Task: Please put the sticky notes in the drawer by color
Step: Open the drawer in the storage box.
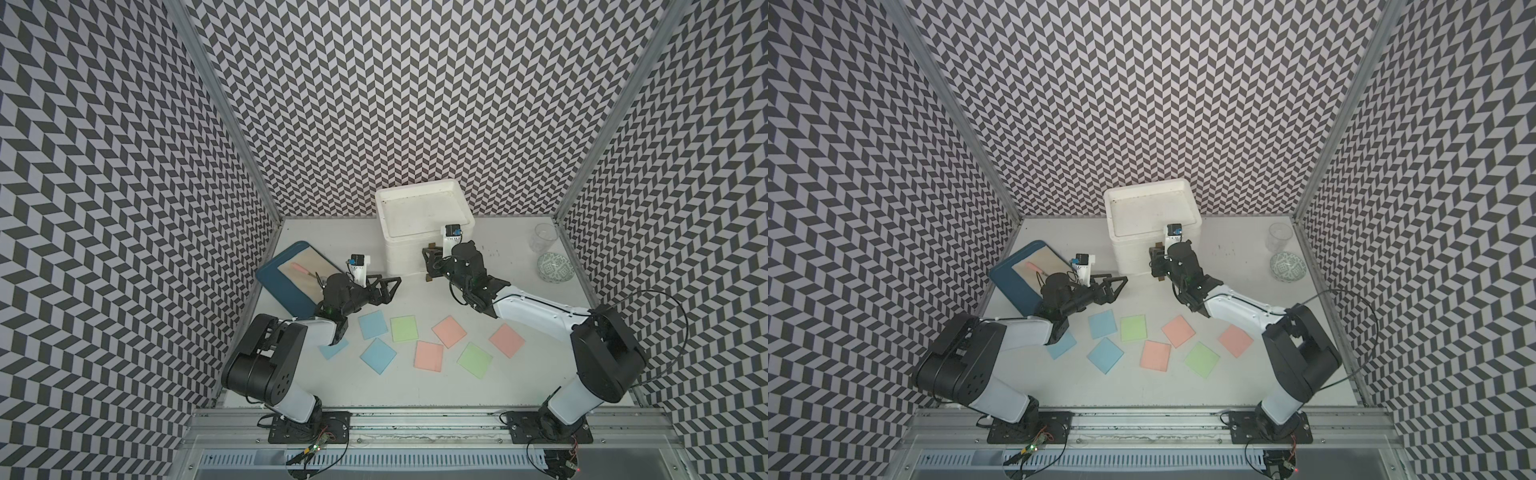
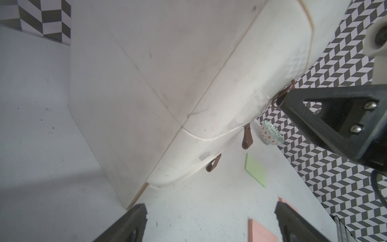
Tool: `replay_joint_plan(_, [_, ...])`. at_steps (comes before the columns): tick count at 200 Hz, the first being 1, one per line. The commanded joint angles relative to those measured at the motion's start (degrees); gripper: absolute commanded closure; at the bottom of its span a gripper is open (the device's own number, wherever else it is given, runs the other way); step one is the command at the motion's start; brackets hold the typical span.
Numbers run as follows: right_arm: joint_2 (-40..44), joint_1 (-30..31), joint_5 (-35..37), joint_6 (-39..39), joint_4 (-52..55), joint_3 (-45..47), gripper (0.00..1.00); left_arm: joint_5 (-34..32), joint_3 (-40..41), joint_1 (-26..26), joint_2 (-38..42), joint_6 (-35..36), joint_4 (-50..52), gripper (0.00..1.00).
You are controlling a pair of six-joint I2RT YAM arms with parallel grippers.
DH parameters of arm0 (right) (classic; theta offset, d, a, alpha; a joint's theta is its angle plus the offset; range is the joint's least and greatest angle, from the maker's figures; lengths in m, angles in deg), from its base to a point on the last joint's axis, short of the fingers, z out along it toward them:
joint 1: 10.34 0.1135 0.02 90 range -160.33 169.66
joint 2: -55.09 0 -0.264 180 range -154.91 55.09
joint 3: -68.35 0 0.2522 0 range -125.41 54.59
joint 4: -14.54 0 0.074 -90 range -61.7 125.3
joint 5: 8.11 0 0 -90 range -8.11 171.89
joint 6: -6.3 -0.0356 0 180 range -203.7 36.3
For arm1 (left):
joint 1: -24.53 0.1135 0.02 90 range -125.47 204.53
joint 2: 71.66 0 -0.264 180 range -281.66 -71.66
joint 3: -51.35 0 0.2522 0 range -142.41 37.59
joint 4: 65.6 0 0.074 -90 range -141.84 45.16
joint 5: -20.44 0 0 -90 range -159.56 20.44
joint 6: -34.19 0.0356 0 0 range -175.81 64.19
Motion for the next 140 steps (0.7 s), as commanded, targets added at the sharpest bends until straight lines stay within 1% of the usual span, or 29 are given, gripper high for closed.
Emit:
replay_joint_plan(1, [-1.6, 0.8, 5.0, 1.0, -2.0, -2.4, 0.64, 1.3, -1.7, -0.2, 0.3, -0.3, -0.2, 0.01])
replay_joint_plan(12, [-2.0, 1.1, 5.8, 1.6, -2.2, -2.8, 0.69, 1.3, -1.7, -0.2, 0.4, -0.2, -0.1, 0.01])
replay_joint_plan(33, [-2.1, 1.5, 5.6, 2.2, -2.3, -3.3, 0.89, 1.3, -1.7, -0.2, 0.5, -0.1, -0.2, 0.01])
replay_joint_plan(42, [-1.7, 1.8, 5.6, 2.5, -2.0, -3.3, 0.94, 1.3, -1.7, -0.2, 0.5, -0.1, -0.2, 0.01])
replay_joint_plan(71, [1.0, 3.1, 6.8, 3.7, 0.5, -2.5, 0.97, 1.6, -1.8, -0.2, 0.4, -0.2, -0.2, 0.01])
replay_joint_plan(140, [13.8, 7.3, 7.0, 3.0, 6.1, 7.5, 0.97, 1.6, -1.0, -0.3, 1.0, -1.0, -1.5, 0.01])
